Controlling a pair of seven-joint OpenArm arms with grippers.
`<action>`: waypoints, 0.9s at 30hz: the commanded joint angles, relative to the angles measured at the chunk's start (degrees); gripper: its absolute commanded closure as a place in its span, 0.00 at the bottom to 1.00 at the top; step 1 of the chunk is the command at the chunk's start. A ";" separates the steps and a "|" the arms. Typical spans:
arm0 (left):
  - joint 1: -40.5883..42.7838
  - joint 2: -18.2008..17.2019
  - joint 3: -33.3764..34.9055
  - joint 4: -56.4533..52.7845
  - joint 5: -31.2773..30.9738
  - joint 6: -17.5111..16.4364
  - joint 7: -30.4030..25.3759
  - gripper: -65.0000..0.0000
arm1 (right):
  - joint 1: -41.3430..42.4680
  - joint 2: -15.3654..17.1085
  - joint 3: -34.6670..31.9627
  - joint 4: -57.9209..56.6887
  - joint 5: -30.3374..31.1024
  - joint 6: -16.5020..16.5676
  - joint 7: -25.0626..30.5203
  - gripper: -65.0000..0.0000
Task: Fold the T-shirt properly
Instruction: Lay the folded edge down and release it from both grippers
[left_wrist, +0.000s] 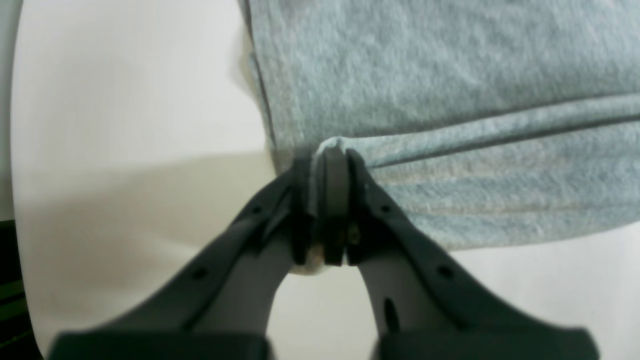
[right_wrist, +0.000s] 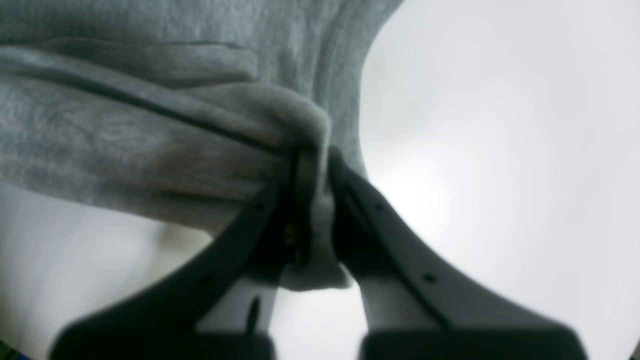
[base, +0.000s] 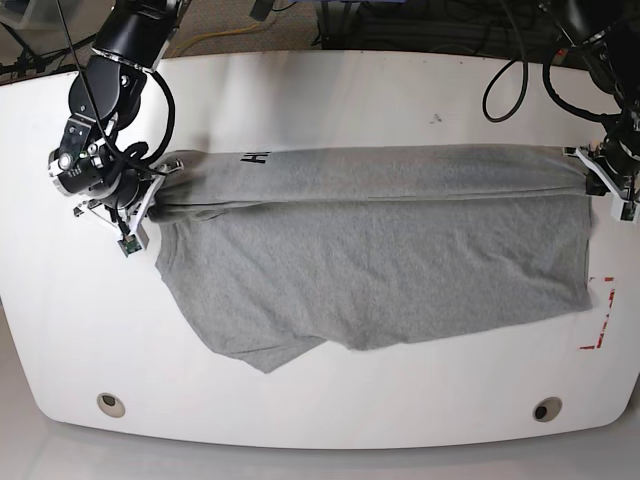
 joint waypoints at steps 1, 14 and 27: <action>-1.27 -1.60 0.56 -0.16 0.87 0.54 -0.60 1.00 | 2.33 0.97 0.35 -2.92 -0.93 -0.12 1.53 1.00; -4.17 -5.38 8.82 -9.48 0.78 0.90 -7.20 0.64 | 3.47 2.38 0.44 -8.37 -1.02 -0.12 6.28 0.39; -5.23 -8.98 7.32 -11.50 0.34 0.37 -7.90 0.37 | -5.76 2.20 8.18 4.02 -0.32 -0.12 3.38 0.20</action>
